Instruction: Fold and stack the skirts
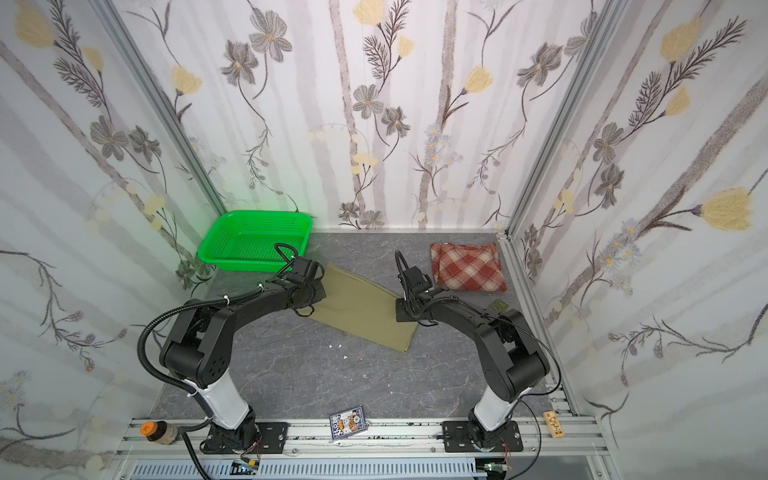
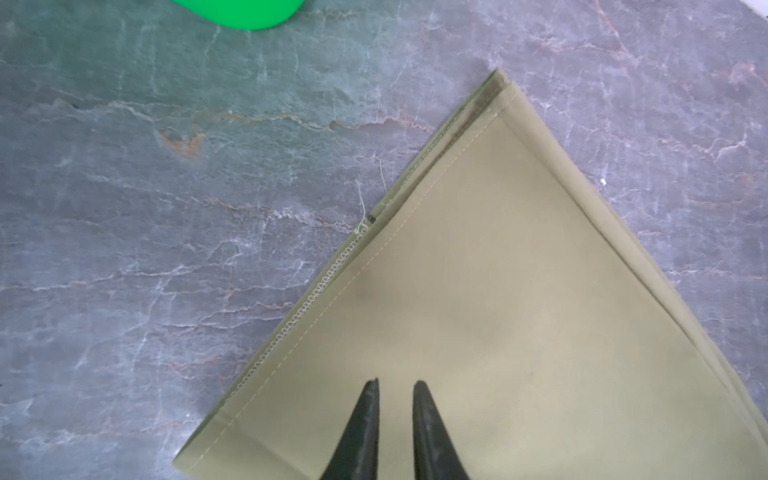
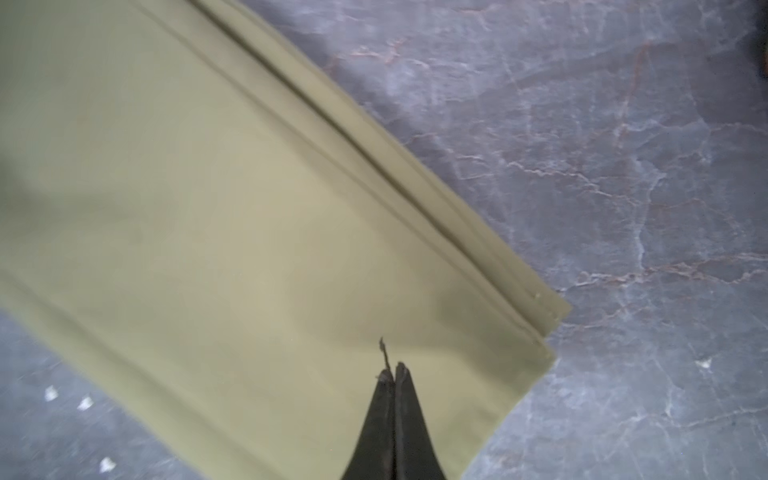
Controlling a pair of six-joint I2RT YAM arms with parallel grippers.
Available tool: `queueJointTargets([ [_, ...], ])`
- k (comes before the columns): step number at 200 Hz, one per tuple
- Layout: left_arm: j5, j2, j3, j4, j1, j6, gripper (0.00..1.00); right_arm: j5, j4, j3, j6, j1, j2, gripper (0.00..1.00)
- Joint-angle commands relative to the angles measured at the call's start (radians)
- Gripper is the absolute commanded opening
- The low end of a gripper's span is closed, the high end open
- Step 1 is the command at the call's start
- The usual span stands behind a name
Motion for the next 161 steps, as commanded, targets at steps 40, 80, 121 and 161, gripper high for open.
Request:
queueJointTargets([
  [40, 0.005, 0.035, -0.016, 0.009, 0.007, 0.039, 0.17, -0.103, 0.058, -0.154, 0.164, 0.105, -0.110, 0.00],
  [80, 0.008, 0.013, -0.077, 0.009, 0.006, 0.039, 0.17, -0.113, 0.107, -0.220, 0.196, 0.108, -0.092, 0.00],
  [121, 0.025, -0.028, -0.144, 0.009, 0.002, 0.012, 0.16, -0.057, 0.101, -0.203, 0.164, 0.085, -0.010, 0.00],
  [161, 0.026, -0.106, -0.239, 0.009, -0.012, -0.022, 0.16, -0.019, 0.068, -0.155, 0.081, 0.024, 0.047, 0.00],
])
